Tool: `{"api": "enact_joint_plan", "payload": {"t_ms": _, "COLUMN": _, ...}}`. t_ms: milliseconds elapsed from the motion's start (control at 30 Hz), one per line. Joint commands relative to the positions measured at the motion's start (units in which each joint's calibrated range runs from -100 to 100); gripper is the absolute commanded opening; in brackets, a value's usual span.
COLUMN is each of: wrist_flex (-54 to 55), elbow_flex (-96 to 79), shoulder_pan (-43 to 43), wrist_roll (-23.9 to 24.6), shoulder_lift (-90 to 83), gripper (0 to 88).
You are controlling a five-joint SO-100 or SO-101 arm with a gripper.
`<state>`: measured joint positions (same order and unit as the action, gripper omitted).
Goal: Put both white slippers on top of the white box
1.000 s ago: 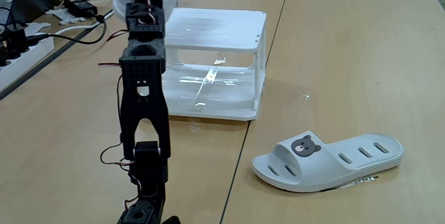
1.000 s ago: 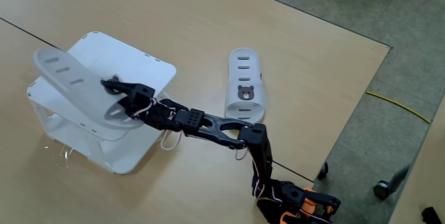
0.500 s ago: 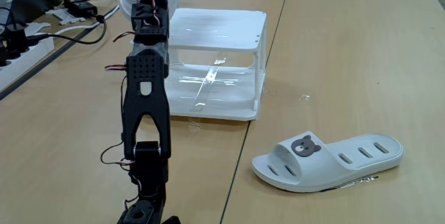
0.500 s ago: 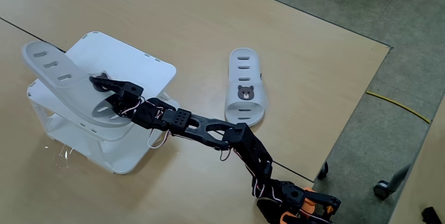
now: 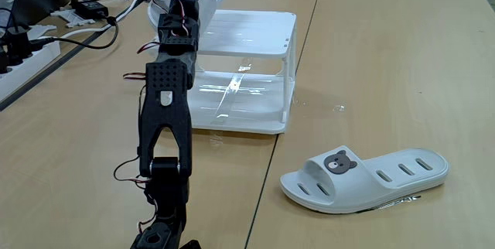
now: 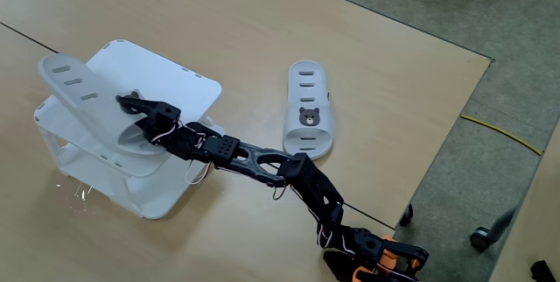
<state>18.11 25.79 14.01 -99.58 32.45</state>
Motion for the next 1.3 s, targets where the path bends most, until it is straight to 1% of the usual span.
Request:
{"api": "enact_joint_plan", "payload": {"t_ms": 0, "wrist_flex": 0.4, "elbow_flex": 10.0, "shoulder_pan": -0.2, "wrist_roll": -0.4, "shoulder_lift": -0.3, "gripper": 0.8}}
{"api": "enact_joint_plan", "payload": {"t_ms": 167, "wrist_flex": 0.4, "elbow_flex": 9.4, "shoulder_pan": 0.2, "wrist_roll": -0.4, "shoulder_lift": 0.1, "gripper": 1.0}}
{"api": "enact_joint_plan", "payload": {"t_ms": 200, "wrist_flex": 0.4, "elbow_flex": 8.7, "shoulder_pan": 0.2, "wrist_roll": -0.4, "shoulder_lift": 0.1, "gripper": 3.0}}
{"api": "enact_joint_plan", "payload": {"t_ms": 300, "wrist_flex": 0.4, "elbow_flex": 6.6, "shoulder_pan": 0.3, "wrist_roll": -0.4, "shoulder_lift": -0.6, "gripper": 15.9}}
{"api": "enact_joint_plan", "payload": {"t_ms": 400, "wrist_flex": 0.3, "elbow_flex": 6.5, "shoulder_pan": 0.3, "wrist_roll": -0.4, "shoulder_lift": -0.6, "gripper": 20.0}}
{"api": "enact_joint_plan", "payload": {"t_ms": 500, "wrist_flex": -0.1, "elbow_flex": 2.4, "shoulder_pan": 0.4, "wrist_roll": -0.4, "shoulder_lift": -2.2, "gripper": 23.4}}
{"api": "enact_joint_plan", "payload": {"t_ms": 567, "wrist_flex": -3.9, "elbow_flex": -2.9, "shoulder_pan": 0.4, "wrist_roll": -0.4, "shoulder_lift": -6.2, "gripper": 26.5}}
{"api": "enact_joint_plan", "payload": {"t_ms": 867, "wrist_flex": -11.0, "elbow_flex": -12.0, "shoulder_pan": 0.2, "wrist_roll": -0.4, "shoulder_lift": -18.2, "gripper": 27.4}}
{"api": "enact_joint_plan", "payload": {"t_ms": 1000, "wrist_flex": -11.3, "elbow_flex": -17.6, "shoulder_pan": -0.2, "wrist_roll": -0.4, "shoulder_lift": -23.9, "gripper": 27.4}}
{"api": "enact_joint_plan", "payload": {"t_ms": 1267, "wrist_flex": -11.3, "elbow_flex": -39.0, "shoulder_pan": -0.4, "wrist_roll": -0.4, "shoulder_lift": -41.8, "gripper": 27.4}}
